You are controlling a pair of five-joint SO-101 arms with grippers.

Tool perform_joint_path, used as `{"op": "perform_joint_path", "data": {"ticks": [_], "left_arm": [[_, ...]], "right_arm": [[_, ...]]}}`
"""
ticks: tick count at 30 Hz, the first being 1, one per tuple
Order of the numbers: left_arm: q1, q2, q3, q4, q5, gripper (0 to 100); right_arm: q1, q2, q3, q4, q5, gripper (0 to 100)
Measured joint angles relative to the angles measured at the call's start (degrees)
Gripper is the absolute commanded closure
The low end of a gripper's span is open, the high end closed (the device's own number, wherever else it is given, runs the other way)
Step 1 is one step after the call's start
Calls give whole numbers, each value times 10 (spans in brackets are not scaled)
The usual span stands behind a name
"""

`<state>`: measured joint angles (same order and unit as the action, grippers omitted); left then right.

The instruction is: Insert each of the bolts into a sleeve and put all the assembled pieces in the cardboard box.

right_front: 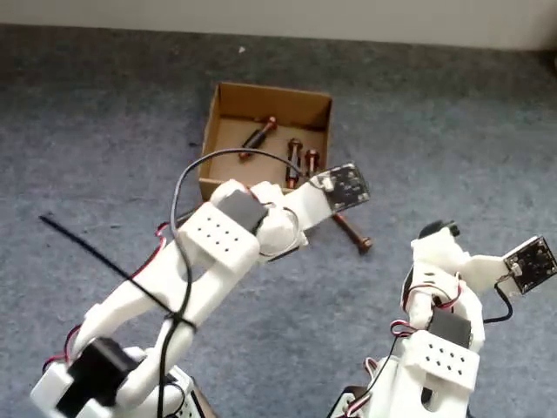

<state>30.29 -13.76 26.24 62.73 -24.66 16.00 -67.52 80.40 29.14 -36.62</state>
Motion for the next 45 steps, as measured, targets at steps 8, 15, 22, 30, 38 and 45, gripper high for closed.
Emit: {"op": "perform_joint_path", "data": {"ticks": [8,15,22,30,38,45], "left_arm": [[-38,-199,173,-118,125,994],[-80,-334,322,-238,193,994],[-103,-411,430,-344,196,994],[-138,-476,457,-366,255,994],[-161,-560,457,-366,308,994],[-158,-668,502,-366,313,994]], "right_arm": [[-75,0,0,0,69,995],[-166,0,0,0,130,995],[-234,-51,1,0,134,995],[-373,-304,106,18,225,995],[-457,-354,153,18,274,995],[-544,-360,153,18,280,995]]}}
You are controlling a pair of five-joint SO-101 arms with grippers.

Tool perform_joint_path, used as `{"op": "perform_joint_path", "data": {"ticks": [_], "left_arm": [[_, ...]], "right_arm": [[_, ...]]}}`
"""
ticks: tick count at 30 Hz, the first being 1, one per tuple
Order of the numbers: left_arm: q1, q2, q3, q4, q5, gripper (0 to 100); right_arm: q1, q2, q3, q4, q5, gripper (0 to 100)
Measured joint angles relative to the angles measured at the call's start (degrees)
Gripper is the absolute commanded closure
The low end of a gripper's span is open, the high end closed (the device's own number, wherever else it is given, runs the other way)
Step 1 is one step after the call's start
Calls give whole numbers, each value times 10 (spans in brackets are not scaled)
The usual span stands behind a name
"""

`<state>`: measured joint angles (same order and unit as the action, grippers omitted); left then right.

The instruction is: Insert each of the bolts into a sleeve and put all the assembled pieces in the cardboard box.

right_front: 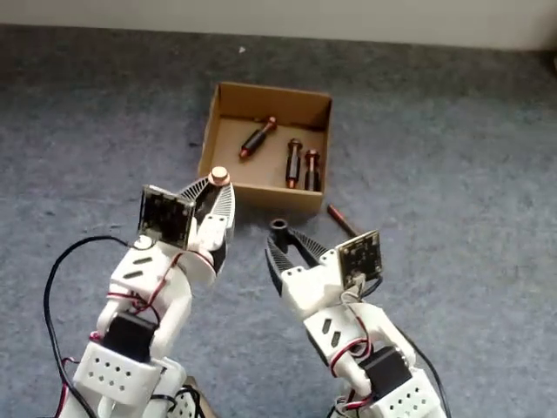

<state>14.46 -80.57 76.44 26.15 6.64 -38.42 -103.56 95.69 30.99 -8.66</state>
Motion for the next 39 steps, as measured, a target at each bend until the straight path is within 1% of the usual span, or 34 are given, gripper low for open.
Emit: {"op": "perform_joint_path", "data": {"ticks": [5,8,12,15,18,20,27,32,39], "left_arm": [[0,-91,25,1,7,994],[4,-137,26,20,22,994],[46,-190,26,62,25,994],[73,-217,26,84,25,994],[90,-226,26,86,25,994],[91,-226,26,86,25,994],[127,-226,26,90,26,992],[160,-229,25,113,23,992],[166,-235,25,119,23,993]], "right_arm": [[-33,-1,0,0,0,995],[-50,-1,0,0,0,995],[-64,-1,0,0,2,995],[-66,-1,0,0,34,995],[-69,-1,0,0,71,995],[-69,-1,0,0,78,995],[-69,-1,0,0,82,995],[-70,-1,0,0,83,995],[-70,0,0,-16,83,995]]}}
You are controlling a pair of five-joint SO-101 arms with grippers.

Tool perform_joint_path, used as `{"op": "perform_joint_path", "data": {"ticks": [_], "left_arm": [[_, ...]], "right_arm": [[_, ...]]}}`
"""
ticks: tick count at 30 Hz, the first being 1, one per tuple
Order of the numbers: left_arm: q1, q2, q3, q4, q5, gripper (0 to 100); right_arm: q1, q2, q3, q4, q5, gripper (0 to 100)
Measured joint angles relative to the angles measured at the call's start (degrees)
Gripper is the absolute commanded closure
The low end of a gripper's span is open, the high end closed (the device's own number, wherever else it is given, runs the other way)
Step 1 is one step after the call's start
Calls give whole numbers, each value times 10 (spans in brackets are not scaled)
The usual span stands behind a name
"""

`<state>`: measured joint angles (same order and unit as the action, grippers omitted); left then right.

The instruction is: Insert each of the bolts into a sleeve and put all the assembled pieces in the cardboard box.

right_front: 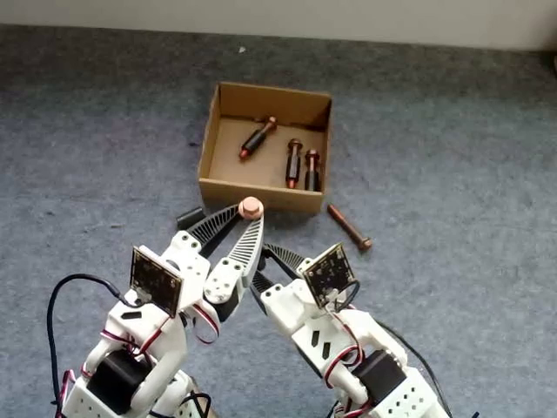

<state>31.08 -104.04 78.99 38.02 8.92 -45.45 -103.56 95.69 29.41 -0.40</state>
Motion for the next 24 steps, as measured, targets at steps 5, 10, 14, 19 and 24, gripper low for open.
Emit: {"op": "perform_joint_path", "data": {"ticks": [5,10,14,19,24], "left_arm": [[0,4,0,1,0,993],[-5,4,0,3,1,993],[-5,4,0,3,1,989],[-5,4,2,3,1,925],[-14,4,3,11,1,872]], "right_arm": [[0,-3,0,-44,0,995],[2,-3,0,-85,0,995],[3,-3,0,-104,0,995],[3,-3,0,-105,0,995],[3,-3,0,-105,0,995]]}}
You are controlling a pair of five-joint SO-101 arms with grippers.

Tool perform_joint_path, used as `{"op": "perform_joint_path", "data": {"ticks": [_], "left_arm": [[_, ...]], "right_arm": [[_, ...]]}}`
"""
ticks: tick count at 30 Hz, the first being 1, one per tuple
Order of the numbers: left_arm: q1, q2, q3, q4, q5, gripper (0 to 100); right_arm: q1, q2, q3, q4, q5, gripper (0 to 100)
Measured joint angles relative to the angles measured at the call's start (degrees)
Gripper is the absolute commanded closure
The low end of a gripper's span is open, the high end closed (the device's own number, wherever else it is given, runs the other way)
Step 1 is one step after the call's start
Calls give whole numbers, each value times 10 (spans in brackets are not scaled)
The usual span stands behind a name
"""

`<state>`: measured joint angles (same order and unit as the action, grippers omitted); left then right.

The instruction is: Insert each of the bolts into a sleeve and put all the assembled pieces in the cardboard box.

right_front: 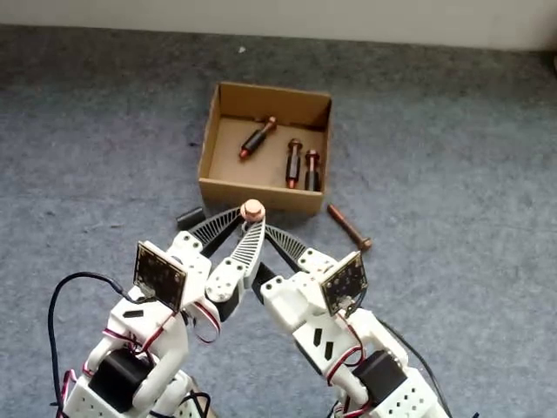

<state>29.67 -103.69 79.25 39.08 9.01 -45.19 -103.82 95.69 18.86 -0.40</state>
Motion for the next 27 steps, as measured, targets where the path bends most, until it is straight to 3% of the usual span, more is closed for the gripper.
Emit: {"op": "perform_joint_path", "data": {"ticks": [5,11,19,24,27], "left_arm": [[-25,1,0,15,0,787],[-27,1,-19,95,-24,780],[-33,0,-47,113,-36,784],[-106,0,-64,115,-40,788],[-146,-3,-49,117,-78,820]], "right_arm": [[0,0,0,0,0,995],[40,0,0,1,-2,995],[107,1,0,25,-100,995],[181,1,0,79,-105,995],[214,1,0,105,-105,995]]}}
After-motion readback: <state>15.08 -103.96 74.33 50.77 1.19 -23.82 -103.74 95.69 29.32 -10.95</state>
